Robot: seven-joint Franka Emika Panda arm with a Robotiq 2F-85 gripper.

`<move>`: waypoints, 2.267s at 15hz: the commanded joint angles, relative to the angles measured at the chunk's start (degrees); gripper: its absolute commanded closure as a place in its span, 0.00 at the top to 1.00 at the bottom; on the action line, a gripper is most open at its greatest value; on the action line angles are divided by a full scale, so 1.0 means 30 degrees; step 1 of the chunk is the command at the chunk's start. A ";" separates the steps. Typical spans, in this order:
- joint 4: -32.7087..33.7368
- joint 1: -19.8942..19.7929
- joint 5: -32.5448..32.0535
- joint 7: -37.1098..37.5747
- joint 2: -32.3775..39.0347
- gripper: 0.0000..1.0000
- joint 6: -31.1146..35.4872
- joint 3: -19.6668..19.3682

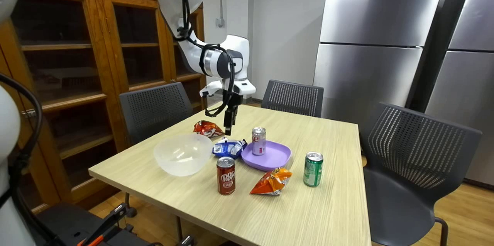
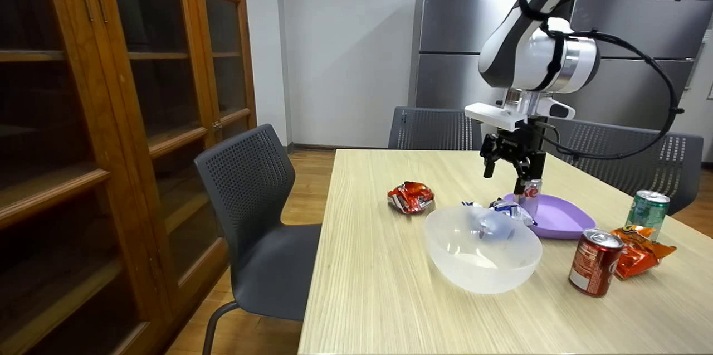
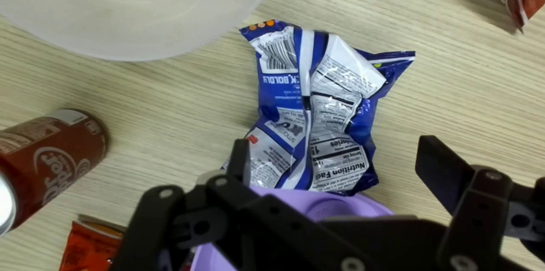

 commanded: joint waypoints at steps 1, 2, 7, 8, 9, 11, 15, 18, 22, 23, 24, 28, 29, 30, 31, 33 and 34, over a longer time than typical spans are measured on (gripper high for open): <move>-0.1058 0.0482 -0.0474 0.1468 -0.0122 1.00 0.1221 -0.0324; -0.1194 0.0608 -0.0567 0.1794 0.0012 1.00 0.1572 -0.0430; -0.1397 0.0852 -0.0606 0.2757 0.0608 1.00 0.2282 -0.0553; -0.1377 0.0883 -0.0607 0.2927 0.0704 1.00 0.2342 -0.0569; -0.1377 0.0917 -0.0617 0.3070 0.0773 1.00 0.2391 -0.0596; -0.1324 0.0947 -0.0624 0.3274 0.0899 0.74 0.2408 -0.0670; -0.1273 0.0916 -0.0652 0.3528 0.1031 0.53 0.2349 -0.0738; -0.1280 0.0930 -0.0723 0.3607 0.1047 0.28 0.2309 -0.0825; -0.1340 0.0977 -0.0815 0.3630 0.0968 0.01 0.2309 -0.0888; -0.1354 0.0979 -0.0836 0.3626 0.0951 0.00 0.2307 -0.0887; -0.1380 0.0980 -0.0840 0.3623 0.0923 0.00 0.2313 -0.0884; -0.1643 0.1049 -0.0902 0.3566 0.0623 0.00 0.2386 -0.0865; -0.1705 0.1115 -0.0974 0.3583 0.0500 0.00 0.2359 -0.0894; -0.1789 0.1174 -0.1046 0.3557 0.0312 0.00 0.2348 -0.0884; -0.1868 0.1278 -0.1166 0.3608 0.0155 0.00 0.2419 -0.0932; -0.2011 0.1410 -0.1380 0.3560 -0.0270 0.00 0.2573 -0.0925; -0.2072 0.1523 -0.1548 0.3565 -0.0531 0.00 0.2656 -0.0949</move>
